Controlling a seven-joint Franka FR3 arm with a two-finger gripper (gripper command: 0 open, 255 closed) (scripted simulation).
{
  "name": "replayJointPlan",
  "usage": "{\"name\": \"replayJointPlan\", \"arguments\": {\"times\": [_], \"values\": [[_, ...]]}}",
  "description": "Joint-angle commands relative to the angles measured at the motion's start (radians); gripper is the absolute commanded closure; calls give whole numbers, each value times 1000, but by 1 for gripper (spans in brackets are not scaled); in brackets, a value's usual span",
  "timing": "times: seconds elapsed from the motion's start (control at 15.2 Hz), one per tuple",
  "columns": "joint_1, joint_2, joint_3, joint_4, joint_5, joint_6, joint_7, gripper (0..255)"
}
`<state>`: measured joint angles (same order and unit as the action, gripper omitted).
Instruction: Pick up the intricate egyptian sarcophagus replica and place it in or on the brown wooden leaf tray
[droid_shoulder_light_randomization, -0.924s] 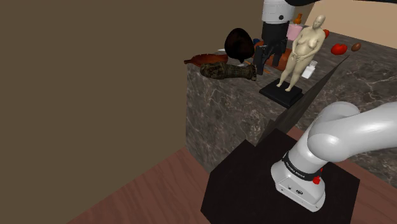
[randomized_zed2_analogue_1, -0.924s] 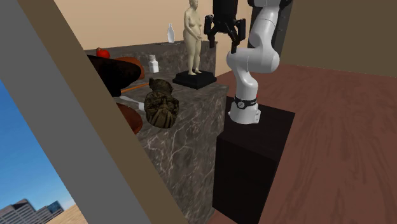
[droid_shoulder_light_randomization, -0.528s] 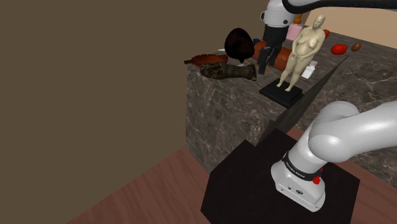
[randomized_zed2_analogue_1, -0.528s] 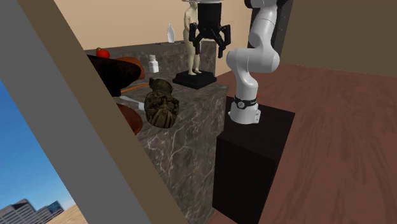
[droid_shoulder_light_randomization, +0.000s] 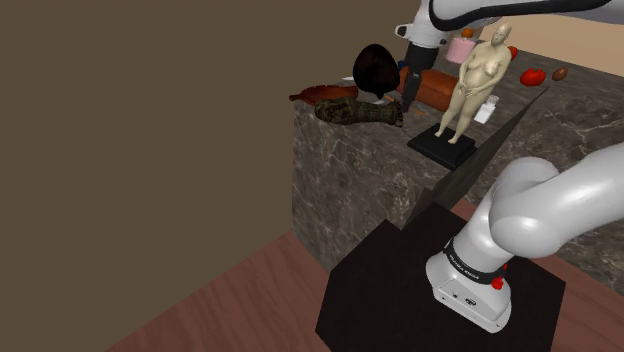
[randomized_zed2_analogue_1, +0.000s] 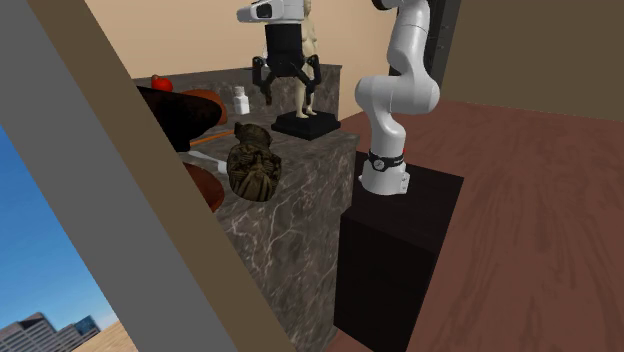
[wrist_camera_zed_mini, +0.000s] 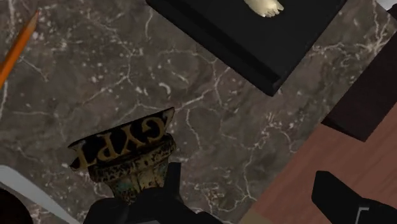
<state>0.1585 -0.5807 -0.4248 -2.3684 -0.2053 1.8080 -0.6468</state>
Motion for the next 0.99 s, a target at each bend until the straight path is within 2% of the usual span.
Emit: {"name": "replayJointPlan", "arguments": {"times": [0.0,0.2,0.4,0.92], "values": [[43,72,-77,34,18,64,-155,0],[118,185,-184,100,81,129,-376,0],[200,317,-289,185,189,170,-615,0],[215,371,-309,121,230,276,-661,0]]}}
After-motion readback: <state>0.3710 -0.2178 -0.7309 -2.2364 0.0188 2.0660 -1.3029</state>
